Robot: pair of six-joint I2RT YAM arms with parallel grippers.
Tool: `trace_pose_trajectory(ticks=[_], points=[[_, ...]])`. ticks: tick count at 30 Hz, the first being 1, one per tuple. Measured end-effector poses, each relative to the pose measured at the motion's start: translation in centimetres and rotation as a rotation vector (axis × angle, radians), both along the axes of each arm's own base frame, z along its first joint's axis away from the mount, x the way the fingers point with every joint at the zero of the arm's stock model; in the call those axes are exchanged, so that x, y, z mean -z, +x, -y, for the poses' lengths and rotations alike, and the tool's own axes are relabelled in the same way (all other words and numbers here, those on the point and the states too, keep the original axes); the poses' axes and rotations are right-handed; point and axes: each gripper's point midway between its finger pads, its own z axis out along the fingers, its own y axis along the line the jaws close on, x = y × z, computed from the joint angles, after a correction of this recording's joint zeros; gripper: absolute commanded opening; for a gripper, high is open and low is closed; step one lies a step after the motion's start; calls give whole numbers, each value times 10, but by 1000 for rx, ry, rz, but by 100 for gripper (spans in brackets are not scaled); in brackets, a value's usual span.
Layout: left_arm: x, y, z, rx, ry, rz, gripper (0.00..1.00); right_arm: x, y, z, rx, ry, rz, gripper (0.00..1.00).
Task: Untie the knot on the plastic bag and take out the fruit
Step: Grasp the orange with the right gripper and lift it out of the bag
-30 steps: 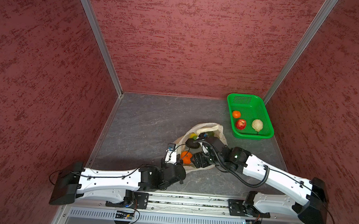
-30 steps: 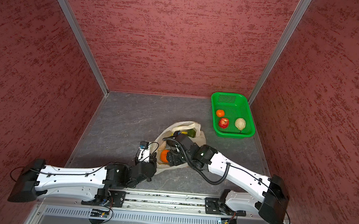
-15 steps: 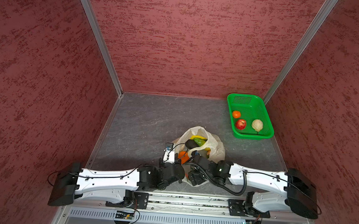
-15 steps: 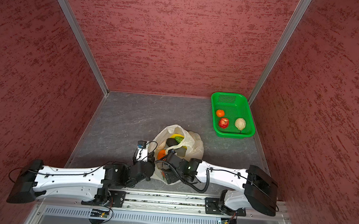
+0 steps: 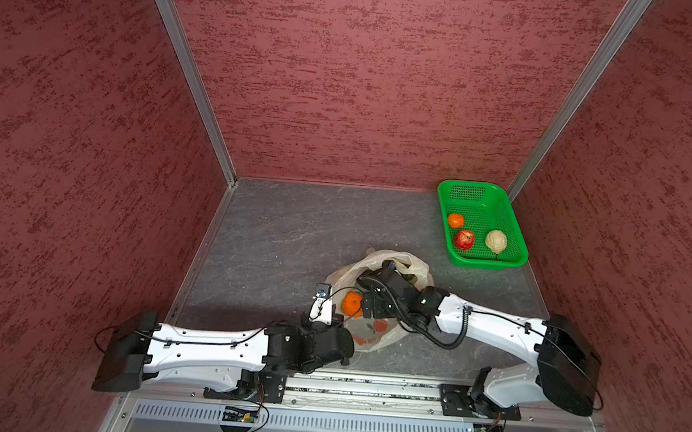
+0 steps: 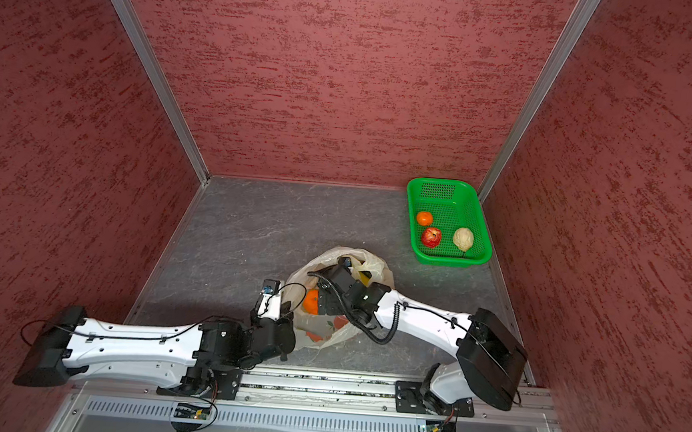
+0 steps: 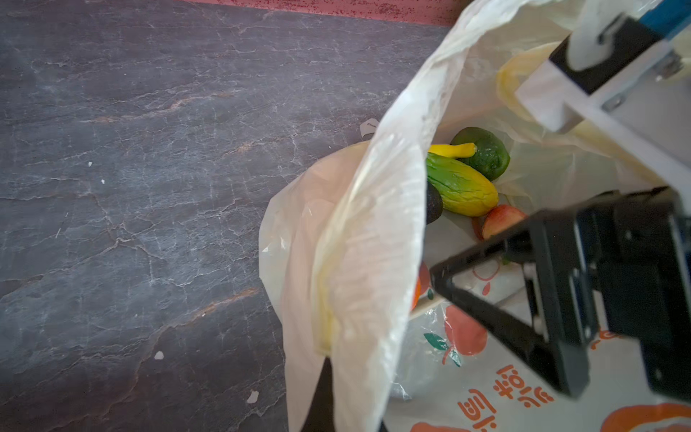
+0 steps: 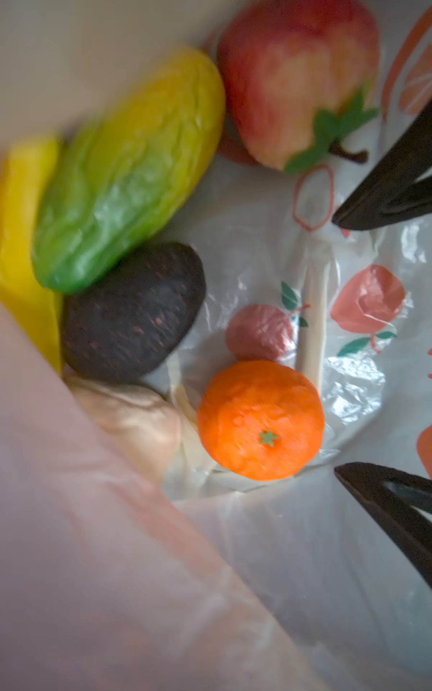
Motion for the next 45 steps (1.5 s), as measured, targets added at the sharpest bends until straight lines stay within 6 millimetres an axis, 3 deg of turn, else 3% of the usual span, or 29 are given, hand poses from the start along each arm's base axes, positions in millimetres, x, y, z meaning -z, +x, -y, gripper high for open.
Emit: trace_pose_trajectory(ticks=[3, 11, 16, 22, 29, 34, 39, 45], points=[[2, -1, -3, -9, 7, -3, 0, -3, 9, -12, 0, 18, 1, 95], [2, 0, -6, -29, 2, 5, 0, 8, 0, -38, -68, 67, -57, 92], [1, 1, -7, -35, -3, 9, 0, 13, 5, -52, -81, 70, -70, 93], [0, 2, -11, -43, -18, 11, 0, 31, 10, -65, -95, 52, -92, 91], [4, 4, -13, -50, -18, 9, 0, 45, 7, -70, -116, 12, -110, 72], [7, 5, -10, -42, -16, 6, 0, 46, 5, -70, -117, 4, -112, 58], [9, 4, -5, -34, -23, 1, 0, 44, 2, -66, -117, -10, -119, 52], [9, 5, -4, -30, -23, 3, 0, 13, -4, -59, -116, 20, -103, 49]])
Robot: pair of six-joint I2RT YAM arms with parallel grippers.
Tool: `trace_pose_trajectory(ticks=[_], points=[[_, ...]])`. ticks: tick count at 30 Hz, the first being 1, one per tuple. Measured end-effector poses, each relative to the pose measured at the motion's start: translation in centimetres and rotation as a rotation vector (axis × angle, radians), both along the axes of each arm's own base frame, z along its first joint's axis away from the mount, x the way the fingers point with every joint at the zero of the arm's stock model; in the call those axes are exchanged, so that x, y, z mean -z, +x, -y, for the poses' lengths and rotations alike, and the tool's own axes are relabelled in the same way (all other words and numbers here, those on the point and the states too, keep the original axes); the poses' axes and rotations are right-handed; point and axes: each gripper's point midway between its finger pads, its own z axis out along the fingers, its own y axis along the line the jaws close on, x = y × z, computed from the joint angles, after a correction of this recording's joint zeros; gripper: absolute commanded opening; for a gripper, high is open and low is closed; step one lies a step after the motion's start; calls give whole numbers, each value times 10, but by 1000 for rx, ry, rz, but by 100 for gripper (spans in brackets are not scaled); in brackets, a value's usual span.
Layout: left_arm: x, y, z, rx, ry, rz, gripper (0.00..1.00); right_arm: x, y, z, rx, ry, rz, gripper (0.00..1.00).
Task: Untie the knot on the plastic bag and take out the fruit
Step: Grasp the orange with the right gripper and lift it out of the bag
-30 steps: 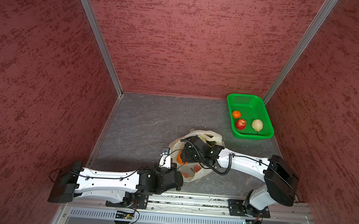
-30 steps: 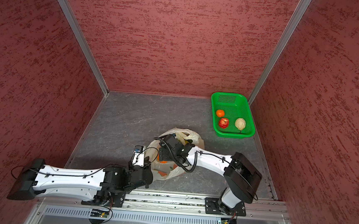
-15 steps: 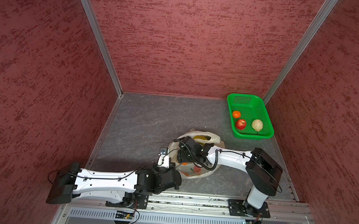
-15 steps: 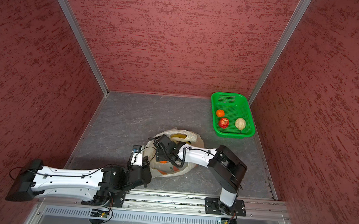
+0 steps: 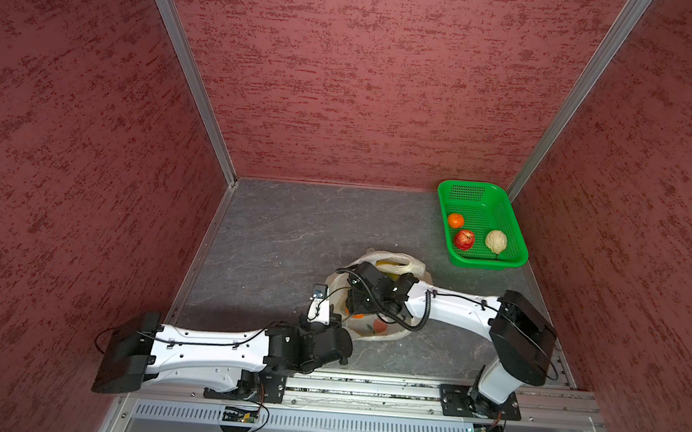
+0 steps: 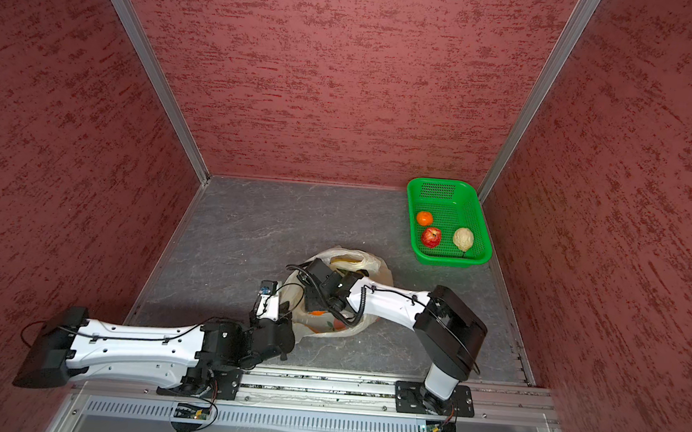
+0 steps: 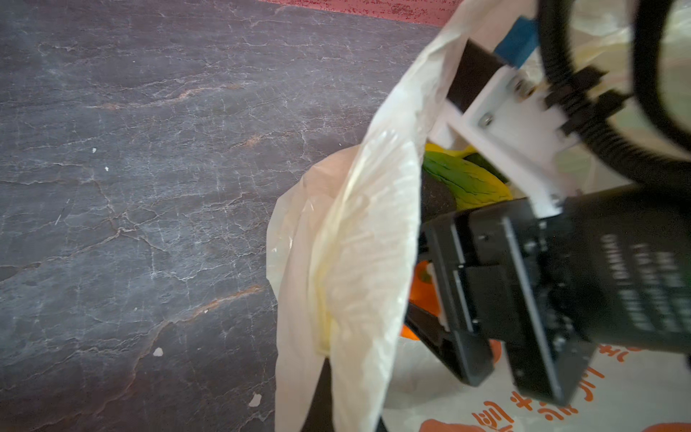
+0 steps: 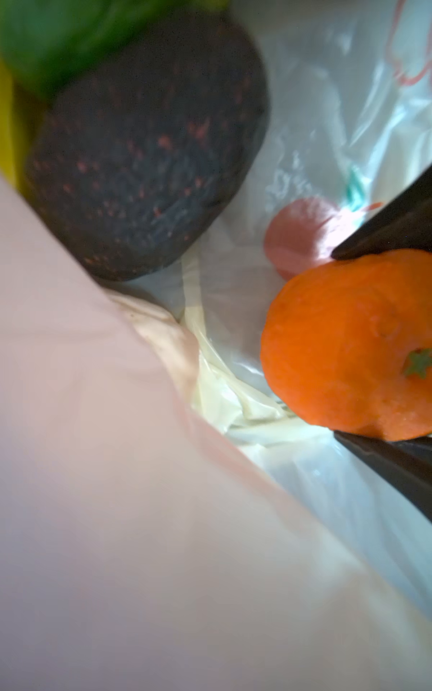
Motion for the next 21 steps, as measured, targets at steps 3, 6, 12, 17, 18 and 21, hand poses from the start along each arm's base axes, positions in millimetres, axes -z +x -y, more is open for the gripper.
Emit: trace_pose_trajectory(ticks=[3, 6, 12, 17, 18, 21], points=[[0, 0, 0, 0, 2, 1, 0, -24, -4, 4, 6, 38, 15, 49], [0, 0, -1, -1, 4, 2, 0, -45, -7, 8, 15, 72, 25, 49], [0, 0, -1, 4, 11, 5, 0, -85, -13, 12, 23, 136, 39, 49], [-1, 1, -1, 5, 18, 9, 0, -127, -15, 14, 26, 206, 70, 49], [-1, 1, -1, 5, 18, 11, 0, -135, -16, 15, 28, 218, 76, 49], [-1, 1, -1, 7, 24, 14, 0, -155, -15, 19, 36, 250, 96, 49]])
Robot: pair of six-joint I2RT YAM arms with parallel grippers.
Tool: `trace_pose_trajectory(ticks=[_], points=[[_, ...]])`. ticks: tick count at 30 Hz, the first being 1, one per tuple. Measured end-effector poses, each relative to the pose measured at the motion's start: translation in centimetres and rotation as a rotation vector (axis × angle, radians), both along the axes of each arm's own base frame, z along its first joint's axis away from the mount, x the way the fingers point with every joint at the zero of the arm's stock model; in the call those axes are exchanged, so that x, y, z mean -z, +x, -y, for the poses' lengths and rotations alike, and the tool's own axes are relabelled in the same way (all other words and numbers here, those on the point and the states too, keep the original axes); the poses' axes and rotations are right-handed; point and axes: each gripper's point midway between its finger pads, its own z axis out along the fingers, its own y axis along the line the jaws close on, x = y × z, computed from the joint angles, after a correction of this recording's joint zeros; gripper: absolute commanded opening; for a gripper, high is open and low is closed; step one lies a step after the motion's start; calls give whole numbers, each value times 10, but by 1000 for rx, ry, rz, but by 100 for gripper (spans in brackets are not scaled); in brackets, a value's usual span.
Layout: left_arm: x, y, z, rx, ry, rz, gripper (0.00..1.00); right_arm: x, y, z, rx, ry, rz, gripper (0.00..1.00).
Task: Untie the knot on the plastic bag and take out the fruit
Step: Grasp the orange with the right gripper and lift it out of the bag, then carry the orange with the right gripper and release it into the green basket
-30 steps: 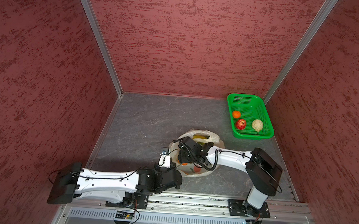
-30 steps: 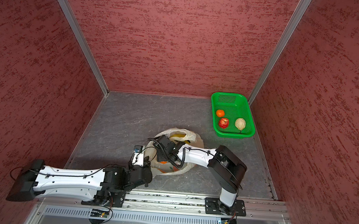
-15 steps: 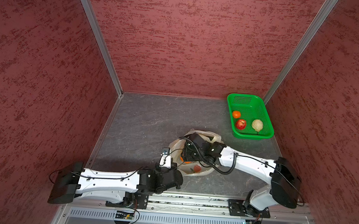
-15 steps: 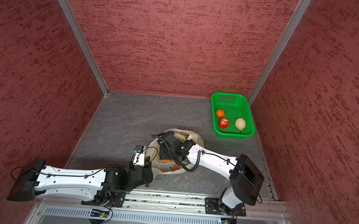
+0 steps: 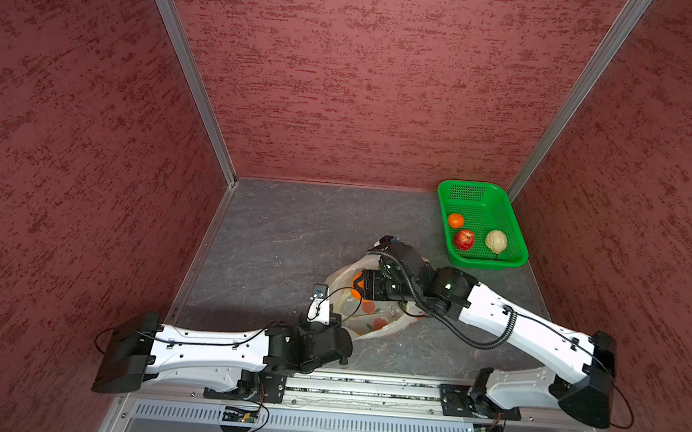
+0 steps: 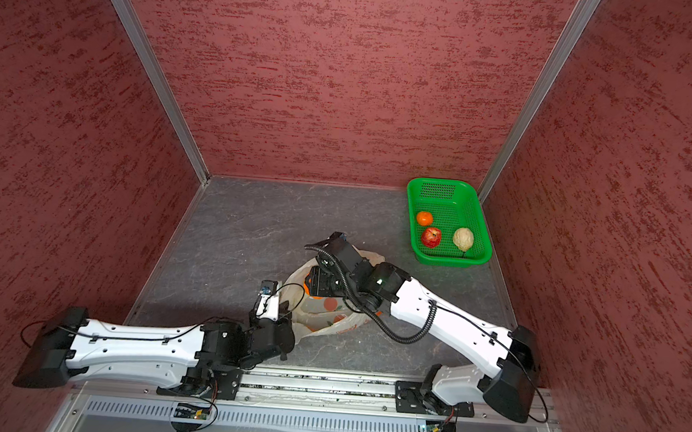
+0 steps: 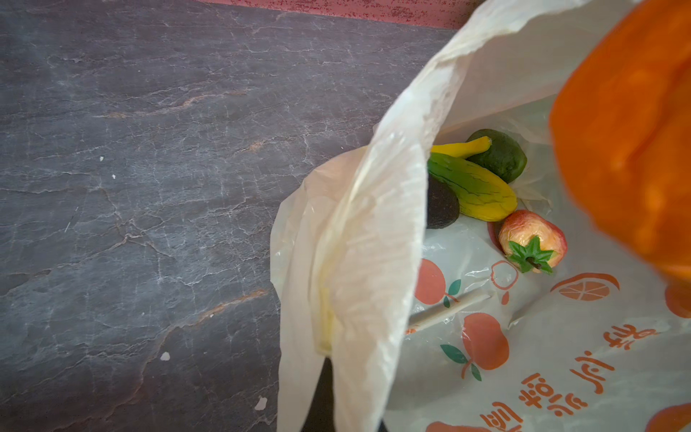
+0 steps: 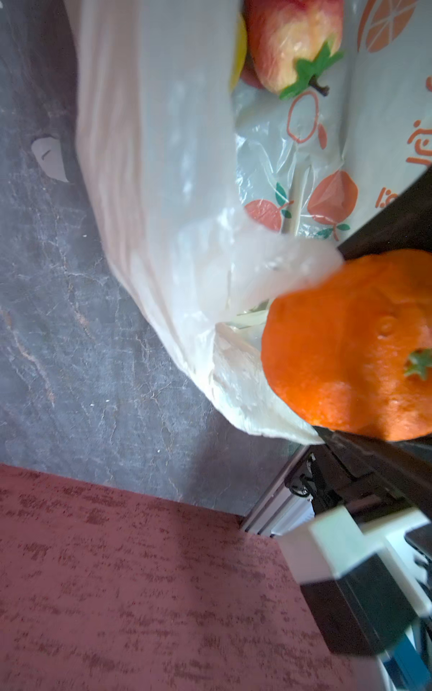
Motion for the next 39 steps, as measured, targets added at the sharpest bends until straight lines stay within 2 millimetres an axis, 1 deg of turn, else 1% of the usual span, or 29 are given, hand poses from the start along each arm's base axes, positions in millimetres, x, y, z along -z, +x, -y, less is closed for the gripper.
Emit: trace_pose_trajectory(ticks=[4, 8, 10, 13, 16, 21, 24, 26, 28, 30, 32, 35, 37, 39], points=[[0, 0, 0, 4, 6, 2, 0, -26, 4, 8, 20, 35, 23, 49], [-1, 0, 1, 5, 5, 4, 0, -57, 18, 18, 55, 71, 66, 49], [-3, 1, 1, 5, 4, 7, 0, -72, 27, 26, 77, 84, 90, 49], [-5, 1, 3, 6, 7, 12, 0, -91, 45, 47, 130, 91, 134, 49], [-6, 2, 4, 8, 10, 13, 0, -100, 69, 80, 211, 74, 174, 49], [-8, 2, 7, 10, 7, 15, 0, -99, 114, 153, 389, 4, 219, 49], [-9, 2, 7, 10, 6, 15, 0, -90, 135, 197, 490, -40, 228, 49], [-10, 2, 8, 11, 4, 16, 0, -79, 148, 227, 555, -69, 224, 49], [-11, 2, 8, 13, 4, 18, 0, -66, 161, 251, 607, -89, 213, 49], [-12, 3, 9, 15, 5, 19, 0, -46, 176, 274, 656, -111, 187, 49], [-13, 3, 9, 18, 7, 21, 0, -21, 193, 298, 703, -134, 152, 49], [-13, 3, 9, 20, 10, 22, 0, 16, 214, 326, 748, -174, 97, 49], [-14, 3, 9, 21, 12, 23, 0, 40, 227, 341, 768, -200, 65, 50], [-14, 3, 10, 22, 12, 23, 0, 63, 236, 356, 788, -225, 33, 50]])
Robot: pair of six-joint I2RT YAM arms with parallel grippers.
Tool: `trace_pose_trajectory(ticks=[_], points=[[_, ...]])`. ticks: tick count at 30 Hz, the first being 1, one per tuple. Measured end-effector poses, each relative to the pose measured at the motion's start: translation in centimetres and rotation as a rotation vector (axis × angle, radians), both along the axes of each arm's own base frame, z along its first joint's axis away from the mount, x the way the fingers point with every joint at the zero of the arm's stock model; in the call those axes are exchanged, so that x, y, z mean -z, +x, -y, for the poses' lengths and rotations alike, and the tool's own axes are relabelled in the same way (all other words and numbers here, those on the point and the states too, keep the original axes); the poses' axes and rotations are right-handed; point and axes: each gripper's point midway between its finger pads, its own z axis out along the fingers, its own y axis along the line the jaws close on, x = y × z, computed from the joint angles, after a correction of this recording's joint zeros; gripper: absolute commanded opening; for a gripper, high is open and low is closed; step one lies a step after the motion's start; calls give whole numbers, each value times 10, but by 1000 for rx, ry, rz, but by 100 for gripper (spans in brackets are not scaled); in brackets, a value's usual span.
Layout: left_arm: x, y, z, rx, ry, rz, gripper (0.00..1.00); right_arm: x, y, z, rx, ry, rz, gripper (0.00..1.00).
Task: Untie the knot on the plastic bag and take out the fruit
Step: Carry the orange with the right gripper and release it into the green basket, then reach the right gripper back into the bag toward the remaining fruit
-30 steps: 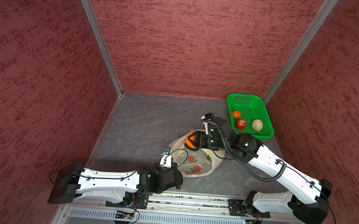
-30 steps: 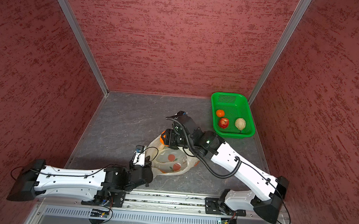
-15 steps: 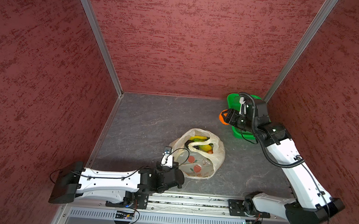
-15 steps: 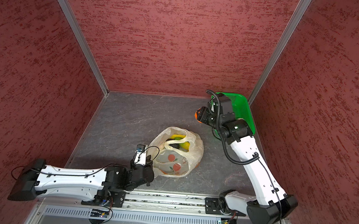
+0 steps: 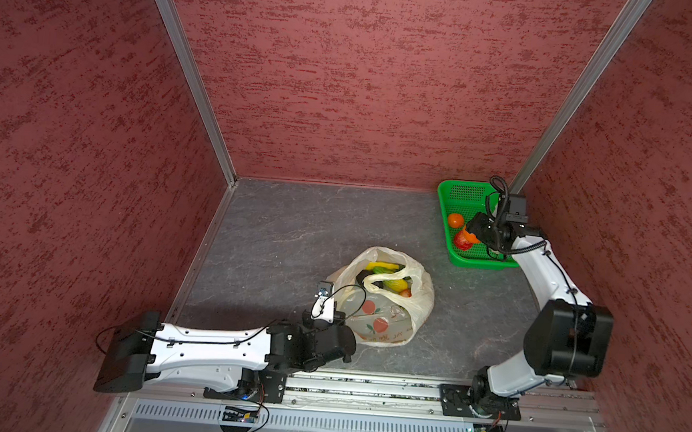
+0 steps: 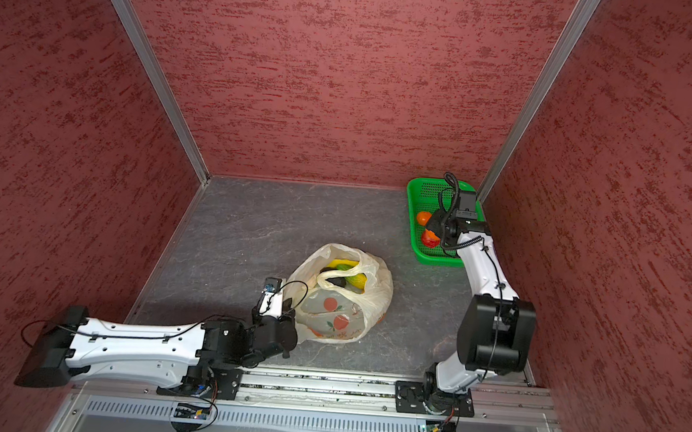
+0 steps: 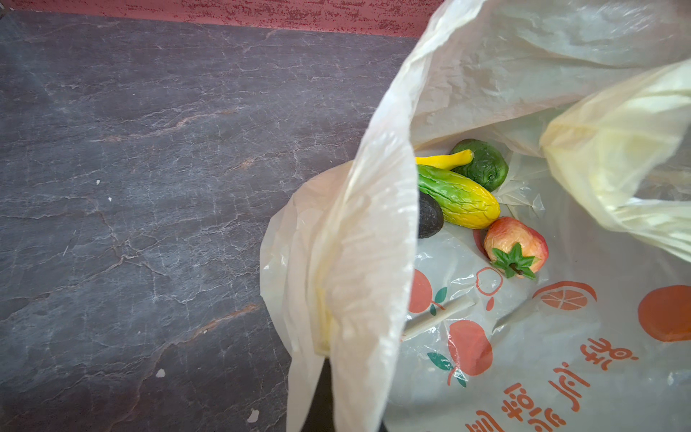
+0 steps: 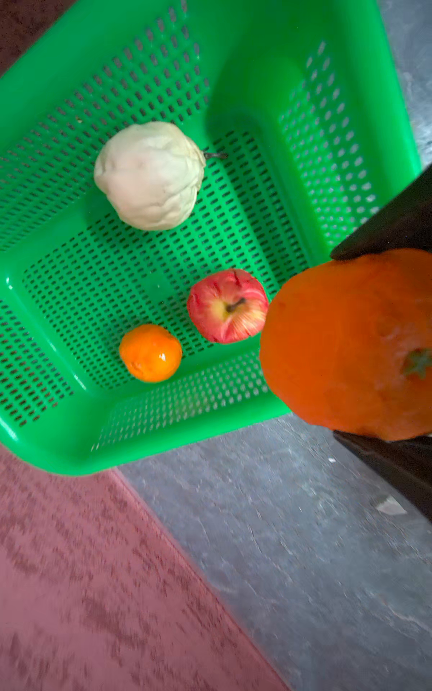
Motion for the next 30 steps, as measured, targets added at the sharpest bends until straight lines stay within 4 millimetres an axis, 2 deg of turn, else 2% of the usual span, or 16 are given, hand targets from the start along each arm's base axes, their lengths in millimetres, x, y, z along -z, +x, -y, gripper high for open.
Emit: trace_pose_trajectory(ticks=[3, 7, 11, 19, 23, 27, 30], points=[[0, 0, 0, 1, 4, 0, 0, 31, 7, 19, 29, -10, -55, 53], [1, 0, -1, 1, 7, -1, 0, 55, 9, 38, 60, -23, -107, 79], [1, 0, -2, 1, 11, -2, 0, 55, 17, 48, 69, -45, -107, 93], [-5, 0, -1, 0, 2, -3, 0, 48, 15, 47, 65, -46, -105, 95], [-6, 1, 1, 1, -7, 0, 0, 23, 5, 32, 27, -36, -82, 95], [-9, 1, 5, 14, -14, 11, 0, -32, -15, -4, -68, -24, 7, 97], [-12, 1, 9, 28, -22, 21, 0, -74, -40, -36, -154, -9, 86, 98]])
